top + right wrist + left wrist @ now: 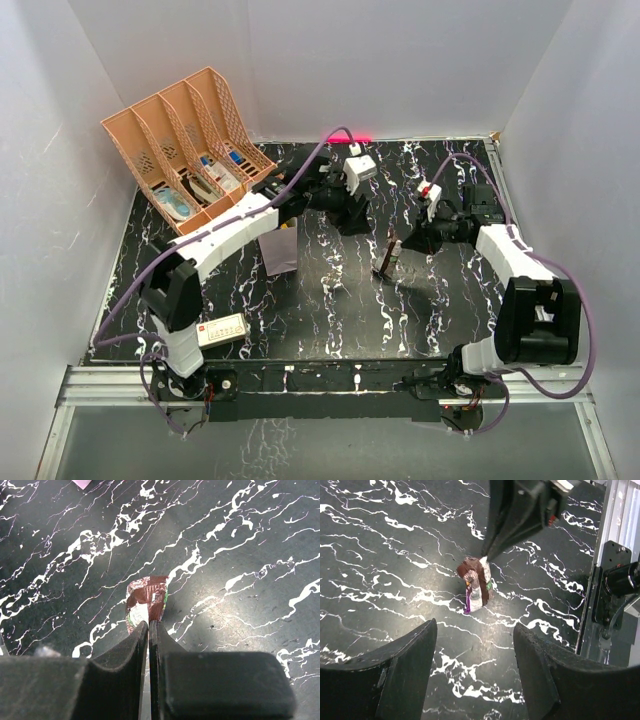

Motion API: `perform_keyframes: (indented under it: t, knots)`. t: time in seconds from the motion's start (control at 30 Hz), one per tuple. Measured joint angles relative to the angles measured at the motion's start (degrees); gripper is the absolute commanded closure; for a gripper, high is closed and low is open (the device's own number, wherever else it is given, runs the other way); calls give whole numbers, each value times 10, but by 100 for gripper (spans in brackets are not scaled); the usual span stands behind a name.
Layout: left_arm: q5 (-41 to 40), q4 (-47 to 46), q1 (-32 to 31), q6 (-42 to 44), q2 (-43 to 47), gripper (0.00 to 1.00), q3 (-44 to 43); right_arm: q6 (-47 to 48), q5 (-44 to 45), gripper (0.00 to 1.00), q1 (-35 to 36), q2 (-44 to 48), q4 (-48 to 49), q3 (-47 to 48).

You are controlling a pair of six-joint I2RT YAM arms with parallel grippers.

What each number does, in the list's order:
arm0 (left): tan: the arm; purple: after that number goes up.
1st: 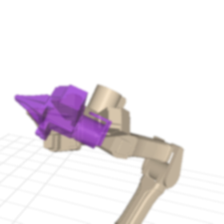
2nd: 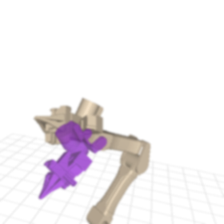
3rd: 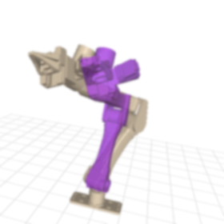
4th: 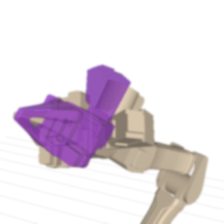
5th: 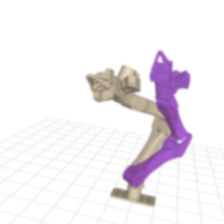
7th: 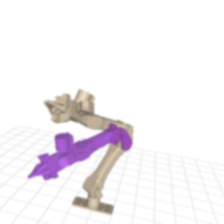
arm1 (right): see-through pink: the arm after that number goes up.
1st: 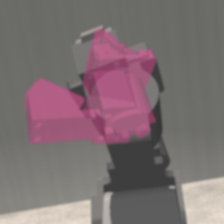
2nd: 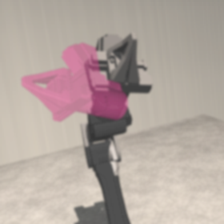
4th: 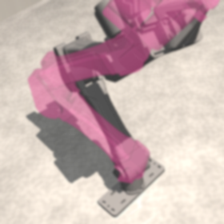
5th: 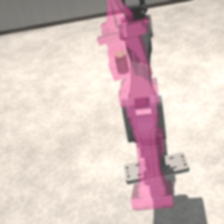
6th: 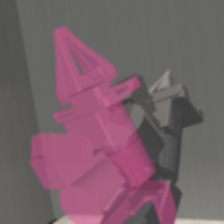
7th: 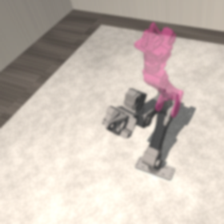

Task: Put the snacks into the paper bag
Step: Pick up the snack from the center of the board, then place the snack in the paper bag.

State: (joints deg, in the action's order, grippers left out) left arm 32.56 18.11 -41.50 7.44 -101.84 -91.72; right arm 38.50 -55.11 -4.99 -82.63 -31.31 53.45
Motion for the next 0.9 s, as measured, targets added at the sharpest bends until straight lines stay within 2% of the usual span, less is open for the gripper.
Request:
perform_keyframes:
  t: [0.37,0.63,0.9]
  knots:
    - [63,-73,-15,-82,-159,32,-35,-10,7,92,0,76,16,-36]
    - [141,-97,-32,-102,-187,30,-51,-11,-3,92,5,114,14,-37]
    - [185,-108,-33,-102,-188,54,-55,-12,-21,92,14,120,3,-37]
